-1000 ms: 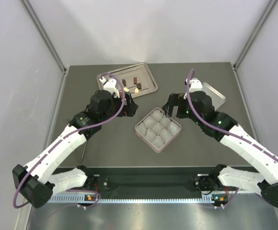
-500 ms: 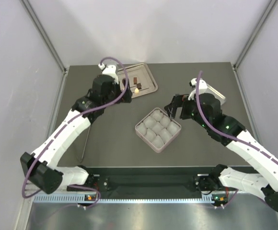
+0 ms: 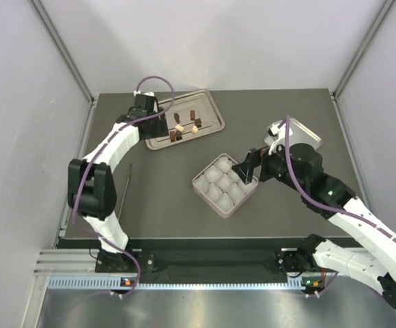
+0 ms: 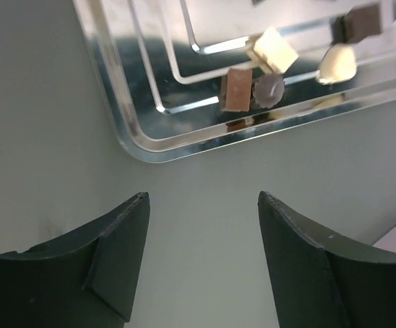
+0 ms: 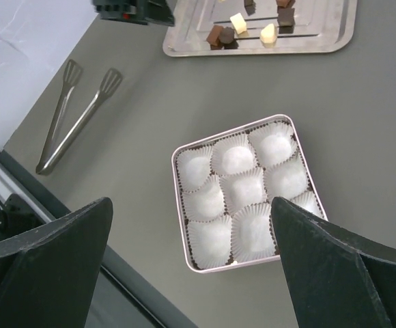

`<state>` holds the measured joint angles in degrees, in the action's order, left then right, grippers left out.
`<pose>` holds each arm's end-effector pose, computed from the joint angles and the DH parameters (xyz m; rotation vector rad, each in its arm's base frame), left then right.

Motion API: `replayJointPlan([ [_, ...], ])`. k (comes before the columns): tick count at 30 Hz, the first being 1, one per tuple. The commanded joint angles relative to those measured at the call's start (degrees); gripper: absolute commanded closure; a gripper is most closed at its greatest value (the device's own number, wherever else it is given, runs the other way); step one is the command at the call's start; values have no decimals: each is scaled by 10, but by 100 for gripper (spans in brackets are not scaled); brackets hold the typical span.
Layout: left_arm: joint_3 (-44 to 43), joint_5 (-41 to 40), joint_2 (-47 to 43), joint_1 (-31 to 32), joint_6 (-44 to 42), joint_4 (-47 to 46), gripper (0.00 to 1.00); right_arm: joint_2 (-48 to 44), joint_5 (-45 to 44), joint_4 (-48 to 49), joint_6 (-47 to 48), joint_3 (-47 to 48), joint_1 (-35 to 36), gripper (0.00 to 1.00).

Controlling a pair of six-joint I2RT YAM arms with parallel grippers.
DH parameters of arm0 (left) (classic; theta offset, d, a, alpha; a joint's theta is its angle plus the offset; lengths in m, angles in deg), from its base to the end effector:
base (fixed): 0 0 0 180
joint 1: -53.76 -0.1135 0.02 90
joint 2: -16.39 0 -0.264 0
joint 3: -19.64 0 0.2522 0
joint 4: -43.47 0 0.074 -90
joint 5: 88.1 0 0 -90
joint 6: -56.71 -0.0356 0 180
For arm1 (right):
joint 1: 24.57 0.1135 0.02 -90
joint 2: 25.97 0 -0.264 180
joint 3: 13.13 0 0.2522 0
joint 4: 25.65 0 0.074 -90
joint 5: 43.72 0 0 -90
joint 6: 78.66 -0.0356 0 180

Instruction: Pack the chocolate

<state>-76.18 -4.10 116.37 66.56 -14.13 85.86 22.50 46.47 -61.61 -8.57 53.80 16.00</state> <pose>0.3836 -0.0833 0.2758 -0.1818 2.3751 -0.1413 0.1433 0.1228 0.3580 -0.3505 1.9098 0.7198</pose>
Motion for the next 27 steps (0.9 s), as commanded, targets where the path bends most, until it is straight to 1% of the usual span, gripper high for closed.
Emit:
replayJointPlan([
  [1,-43,17,29,4,-18,-30,34,-11,24,47,5,-10,-6,0],
  [5,-59,18,79,4,-30,-40,40,-14,26,58,7,-14,-6,0],
  [14,-104,26,153,4,-40,-69,42,-7,12,58,12,-15,-6,0],
  [17,-123,23,180,4,-38,-69,45,-5,13,58,13,-16,-6,0],
  [27,-135,20,220,4,-45,-81,49,-3,2,58,28,-18,-5,0],
])
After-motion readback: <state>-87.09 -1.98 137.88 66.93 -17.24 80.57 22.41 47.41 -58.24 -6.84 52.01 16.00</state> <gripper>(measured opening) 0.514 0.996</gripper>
